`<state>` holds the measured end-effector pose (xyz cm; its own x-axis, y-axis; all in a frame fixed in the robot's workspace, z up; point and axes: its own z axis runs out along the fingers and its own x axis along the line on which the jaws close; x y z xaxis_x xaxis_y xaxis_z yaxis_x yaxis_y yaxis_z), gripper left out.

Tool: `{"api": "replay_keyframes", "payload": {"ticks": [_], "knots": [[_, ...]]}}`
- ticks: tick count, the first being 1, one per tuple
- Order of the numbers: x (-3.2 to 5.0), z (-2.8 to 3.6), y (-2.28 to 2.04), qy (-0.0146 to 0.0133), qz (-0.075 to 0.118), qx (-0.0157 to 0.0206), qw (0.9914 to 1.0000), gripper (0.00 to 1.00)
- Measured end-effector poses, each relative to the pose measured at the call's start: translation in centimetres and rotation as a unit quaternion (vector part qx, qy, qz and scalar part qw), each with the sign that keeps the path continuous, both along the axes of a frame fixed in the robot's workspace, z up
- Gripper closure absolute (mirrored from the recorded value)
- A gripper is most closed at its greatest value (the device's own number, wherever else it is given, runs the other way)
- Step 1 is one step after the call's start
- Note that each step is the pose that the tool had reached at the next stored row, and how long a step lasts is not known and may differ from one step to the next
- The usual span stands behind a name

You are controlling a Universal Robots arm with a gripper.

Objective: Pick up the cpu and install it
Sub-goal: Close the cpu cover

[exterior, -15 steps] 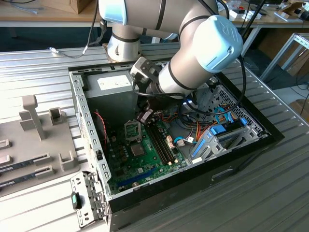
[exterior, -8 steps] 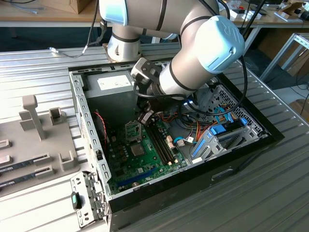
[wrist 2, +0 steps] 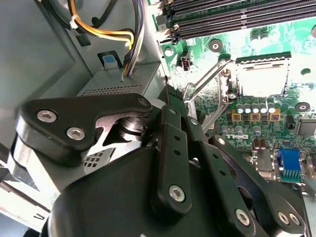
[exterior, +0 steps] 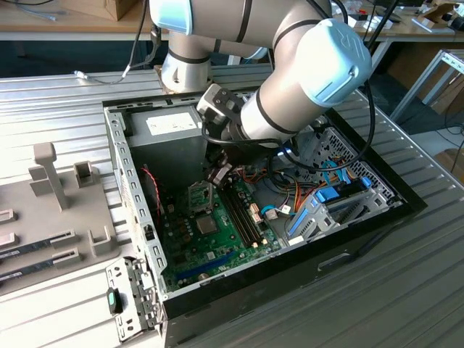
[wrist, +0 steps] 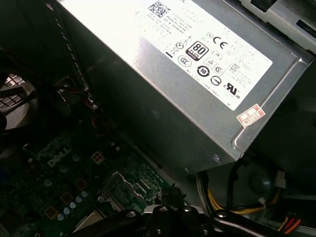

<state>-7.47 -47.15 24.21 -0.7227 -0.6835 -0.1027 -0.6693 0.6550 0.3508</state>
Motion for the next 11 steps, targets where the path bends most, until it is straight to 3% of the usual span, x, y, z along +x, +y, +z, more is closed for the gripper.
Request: {"api": "replay_keyframes", "payload": {"ticks": [11], "knots": [[0.00,0.15,-0.05,0.0000,0.001,0.0036,0.99999,0.89]]}}
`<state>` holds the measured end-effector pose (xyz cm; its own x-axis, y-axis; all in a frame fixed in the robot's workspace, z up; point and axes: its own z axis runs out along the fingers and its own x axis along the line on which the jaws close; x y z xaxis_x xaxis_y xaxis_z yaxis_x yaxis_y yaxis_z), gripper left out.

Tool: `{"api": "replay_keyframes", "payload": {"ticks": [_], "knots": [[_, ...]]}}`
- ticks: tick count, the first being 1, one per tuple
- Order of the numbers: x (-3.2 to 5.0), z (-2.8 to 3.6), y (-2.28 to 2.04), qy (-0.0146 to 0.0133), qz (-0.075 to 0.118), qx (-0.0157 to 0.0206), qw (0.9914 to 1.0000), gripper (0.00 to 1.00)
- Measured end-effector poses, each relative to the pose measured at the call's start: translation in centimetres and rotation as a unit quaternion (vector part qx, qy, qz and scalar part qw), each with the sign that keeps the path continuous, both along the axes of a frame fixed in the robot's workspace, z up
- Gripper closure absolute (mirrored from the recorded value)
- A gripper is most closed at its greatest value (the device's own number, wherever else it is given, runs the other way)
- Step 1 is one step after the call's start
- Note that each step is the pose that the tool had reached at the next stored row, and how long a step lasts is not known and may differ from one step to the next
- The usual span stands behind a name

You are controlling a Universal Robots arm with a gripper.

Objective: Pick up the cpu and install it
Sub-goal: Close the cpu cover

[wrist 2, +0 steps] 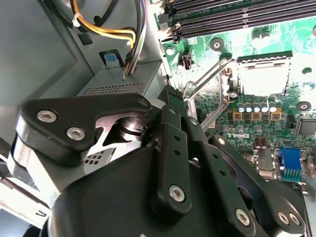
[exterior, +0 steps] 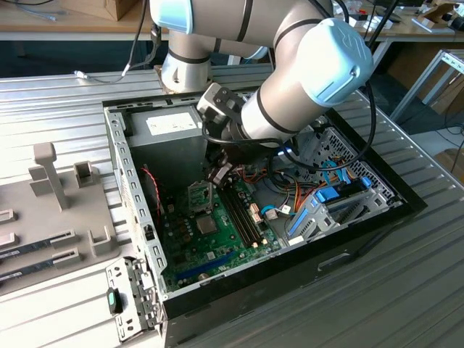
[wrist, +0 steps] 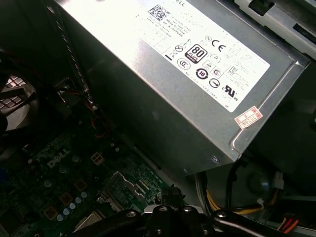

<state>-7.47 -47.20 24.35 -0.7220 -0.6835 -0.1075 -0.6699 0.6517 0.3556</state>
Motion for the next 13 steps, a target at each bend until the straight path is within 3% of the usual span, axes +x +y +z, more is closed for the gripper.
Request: {"api": "replay_keyframes", "payload": {"ticks": [8,13], "knots": [[0.00,0.10,-0.12,0.0000,0.000,0.0013,1.00000,0.89],[0.00,0.15,-0.56,0.0001,0.000,0.0031,1.00000,0.89]]}}
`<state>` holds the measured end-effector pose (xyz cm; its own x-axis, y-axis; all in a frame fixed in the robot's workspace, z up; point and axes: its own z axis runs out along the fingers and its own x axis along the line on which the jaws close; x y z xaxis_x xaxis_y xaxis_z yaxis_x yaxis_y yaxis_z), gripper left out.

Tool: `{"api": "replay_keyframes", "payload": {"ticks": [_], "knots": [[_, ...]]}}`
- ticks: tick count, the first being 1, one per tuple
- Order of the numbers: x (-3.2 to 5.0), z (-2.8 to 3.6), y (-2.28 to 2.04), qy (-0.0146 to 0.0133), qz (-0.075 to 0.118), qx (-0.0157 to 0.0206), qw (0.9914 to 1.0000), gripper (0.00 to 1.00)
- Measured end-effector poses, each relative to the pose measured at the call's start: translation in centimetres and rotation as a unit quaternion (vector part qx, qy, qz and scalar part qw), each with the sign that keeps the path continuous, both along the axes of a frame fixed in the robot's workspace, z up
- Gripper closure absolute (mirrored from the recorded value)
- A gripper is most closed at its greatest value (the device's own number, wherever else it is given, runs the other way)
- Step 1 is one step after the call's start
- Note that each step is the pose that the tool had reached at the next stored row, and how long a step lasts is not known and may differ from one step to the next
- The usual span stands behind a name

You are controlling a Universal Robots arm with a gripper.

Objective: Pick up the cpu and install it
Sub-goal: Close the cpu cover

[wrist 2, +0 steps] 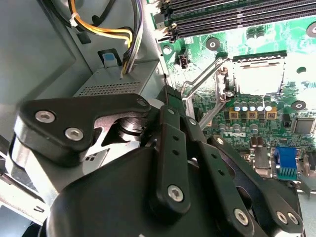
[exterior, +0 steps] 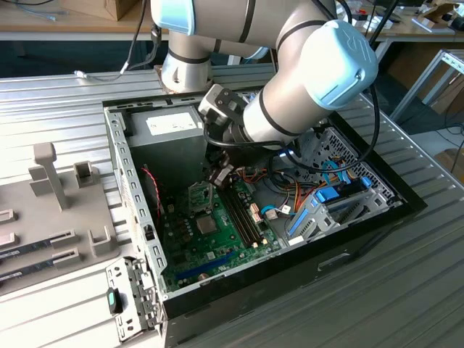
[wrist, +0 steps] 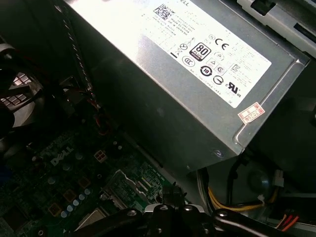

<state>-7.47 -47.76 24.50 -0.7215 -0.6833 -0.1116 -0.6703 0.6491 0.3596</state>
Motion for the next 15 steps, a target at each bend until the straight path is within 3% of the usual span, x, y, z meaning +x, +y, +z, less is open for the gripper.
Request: {"api": "replay_keyframes", "payload": {"ticks": [9,15], "knots": [[0.01,0.25,-0.13,-0.0001,0.000,0.0048,0.99999,0.89],[0.00,0.25,-0.82,-0.0001,0.000,0.0094,0.99996,0.89]]}}
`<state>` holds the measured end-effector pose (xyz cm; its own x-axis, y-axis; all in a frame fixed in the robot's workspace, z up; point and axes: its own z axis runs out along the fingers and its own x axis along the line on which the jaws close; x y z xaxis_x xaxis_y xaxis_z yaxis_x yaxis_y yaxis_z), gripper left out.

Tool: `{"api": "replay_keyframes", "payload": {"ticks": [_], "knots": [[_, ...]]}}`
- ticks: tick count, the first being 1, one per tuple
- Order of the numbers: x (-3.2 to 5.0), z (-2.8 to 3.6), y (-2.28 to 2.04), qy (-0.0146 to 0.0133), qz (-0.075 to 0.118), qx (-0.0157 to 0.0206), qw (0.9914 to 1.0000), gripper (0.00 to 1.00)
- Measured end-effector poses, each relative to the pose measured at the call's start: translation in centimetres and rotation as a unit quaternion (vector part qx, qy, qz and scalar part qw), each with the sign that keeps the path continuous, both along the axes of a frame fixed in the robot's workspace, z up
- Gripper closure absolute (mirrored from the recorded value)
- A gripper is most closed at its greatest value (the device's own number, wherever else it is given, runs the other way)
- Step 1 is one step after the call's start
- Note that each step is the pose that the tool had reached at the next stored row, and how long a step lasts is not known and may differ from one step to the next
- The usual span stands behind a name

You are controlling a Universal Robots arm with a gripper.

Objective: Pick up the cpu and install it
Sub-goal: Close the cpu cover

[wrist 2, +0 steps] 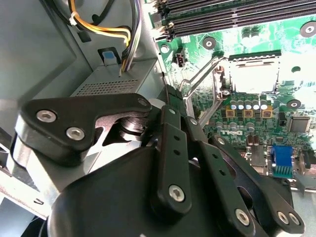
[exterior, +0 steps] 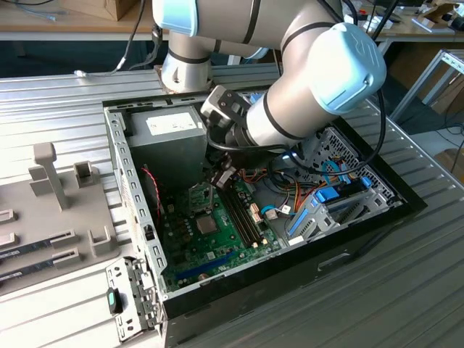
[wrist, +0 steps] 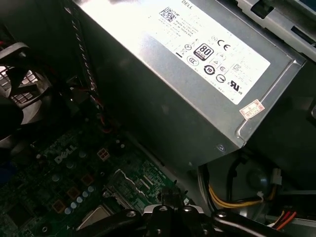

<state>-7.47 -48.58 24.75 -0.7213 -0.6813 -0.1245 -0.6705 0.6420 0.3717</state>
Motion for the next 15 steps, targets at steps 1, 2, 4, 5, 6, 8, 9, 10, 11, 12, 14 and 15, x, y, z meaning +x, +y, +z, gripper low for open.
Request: {"api": "replay_keyframes", "payload": {"ticks": [1,2,4,5,6,8,9,10,11,12,14,15], "knots": [[0.00,0.00,-0.06,0.0000,0.000,0.0006,1.00000,0.89],[-0.01,0.00,-0.07,0.0000,0.000,0.0009,1.00000,0.89],[0.00,0.05,-0.08,0.0000,0.000,0.0024,1.00000,0.89],[0.00,0.08,-0.08,0.0000,0.000,0.0031,1.00000,0.89],[0.00,0.10,-0.09,0.0000,0.000,0.0039,0.99999,0.89],[0.01,0.10,-0.13,0.0000,0.000,0.0053,0.99999,0.89],[0.01,0.11,-0.17,0.0000,0.000,0.0061,0.99998,0.89],[0.01,0.11,-0.28,0.0000,0.000,0.0074,0.99997,0.89],[0.00,0.11,-0.40,0.0000,0.000,0.0083,0.99997,0.89],[0.00,0.10,-0.56,0.0000,0.000,0.0094,0.99996,0.89],[0.00,0.10,-1.00,0.0000,0.000,0.0113,0.99994,0.89],[0.00,0.10,-1.23,0.0000,0.000,0.0121,0.99993,0.89]]}}
